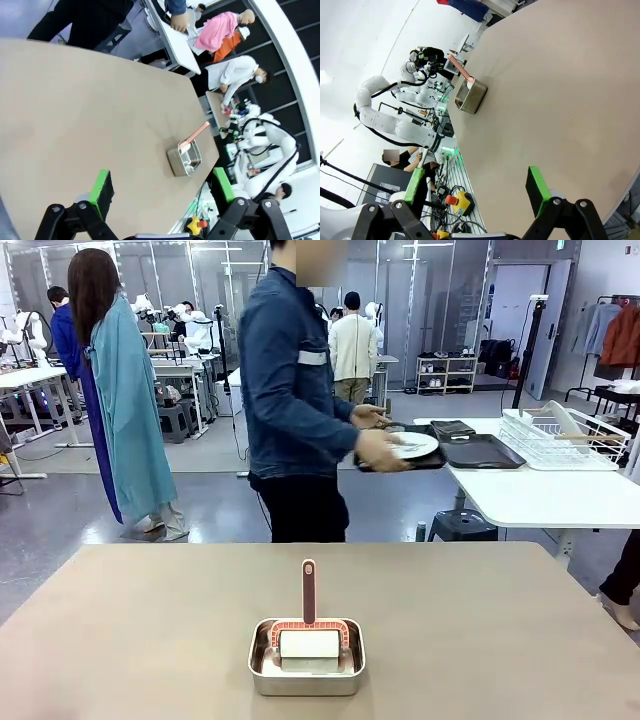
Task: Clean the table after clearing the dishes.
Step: When the right (or left) Handle tray is removed, use the right hand (or left hand) to clean the right (or left) side of the table with the Lint Roller.
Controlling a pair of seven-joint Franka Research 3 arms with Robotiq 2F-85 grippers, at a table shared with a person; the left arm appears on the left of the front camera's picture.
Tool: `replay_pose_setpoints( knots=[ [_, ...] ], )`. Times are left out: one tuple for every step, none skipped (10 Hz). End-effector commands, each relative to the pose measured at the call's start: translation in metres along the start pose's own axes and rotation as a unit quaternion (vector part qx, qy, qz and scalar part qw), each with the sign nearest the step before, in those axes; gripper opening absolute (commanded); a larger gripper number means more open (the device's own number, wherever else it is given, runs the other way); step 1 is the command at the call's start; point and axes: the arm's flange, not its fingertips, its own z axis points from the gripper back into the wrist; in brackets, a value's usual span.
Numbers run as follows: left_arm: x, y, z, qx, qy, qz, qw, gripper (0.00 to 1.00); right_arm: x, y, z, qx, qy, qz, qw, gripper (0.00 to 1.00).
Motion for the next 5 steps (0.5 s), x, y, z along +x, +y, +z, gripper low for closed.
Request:
replay_pose_setpoints(
  knots=[
    [0.029,-0.061,-0.06,0.042,0.041,-0.032,0.998,1.0,0.0,0.005,-0.001,-0.008,0.007,0.0,1.0,1.0],
    [0.053,-0.094,-0.097,0.052,0.072,-0.059,0.994,1.0,0.0,0.005,-0.001,-0.008,0.007,0.0,1.0,1.0],
    [0.073,-0.124,-0.129,0.06,0.099,-0.084,0.99,1.0,0.0,0.005,-0.001,-0.008,0.007,0.0,1.0,1.0],
    [0.091,-0.157,-0.165,0.07,0.138,-0.109,0.982,1.0,0.0,0.005,-0.001,-0.008,0.007,0.0,1.0,1.0],
    [0.105,-0.189,-0.2,0.085,0.19,-0.134,0.969,1.0,0.0,0.005,-0.001,-0.008,0.007,0.0,1.0,1.0]
  ],
)
